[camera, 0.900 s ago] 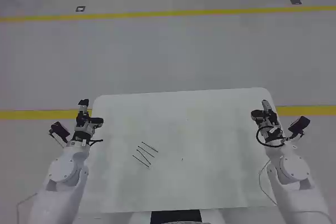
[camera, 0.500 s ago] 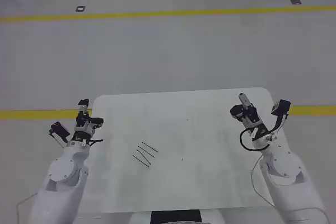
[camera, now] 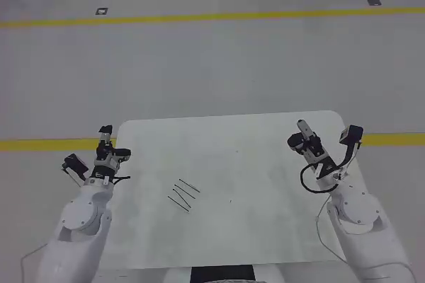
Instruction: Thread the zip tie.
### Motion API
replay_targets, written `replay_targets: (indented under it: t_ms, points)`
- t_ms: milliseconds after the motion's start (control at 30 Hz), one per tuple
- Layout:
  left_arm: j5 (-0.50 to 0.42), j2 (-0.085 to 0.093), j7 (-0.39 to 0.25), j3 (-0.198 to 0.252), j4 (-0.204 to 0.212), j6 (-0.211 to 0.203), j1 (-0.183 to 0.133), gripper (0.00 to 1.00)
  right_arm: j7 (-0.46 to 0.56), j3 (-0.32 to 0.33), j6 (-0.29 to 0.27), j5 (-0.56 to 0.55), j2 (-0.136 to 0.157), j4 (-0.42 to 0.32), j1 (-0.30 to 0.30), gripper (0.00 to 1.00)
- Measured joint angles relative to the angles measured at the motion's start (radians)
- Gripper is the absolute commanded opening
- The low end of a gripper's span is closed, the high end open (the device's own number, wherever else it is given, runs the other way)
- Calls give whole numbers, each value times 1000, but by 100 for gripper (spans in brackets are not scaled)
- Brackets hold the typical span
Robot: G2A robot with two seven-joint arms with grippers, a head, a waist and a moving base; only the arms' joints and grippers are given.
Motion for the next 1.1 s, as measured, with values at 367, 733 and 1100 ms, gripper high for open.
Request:
replay_targets:
  t_ms: [367, 733, 1100]
  points:
    - [-7, 9, -90, -99, 108, 29, -70, 100, 0, 0, 0, 0, 0, 0, 0, 100]
    - [-82, 11, -147, -150, 126, 50, -81, 100, 54, -25, -27, -80, 2, -24, 30, 100]
    - [-81, 11, -147, -150, 126, 50, -81, 100, 238, -253, -20, -370, -7, 22, 205, 100]
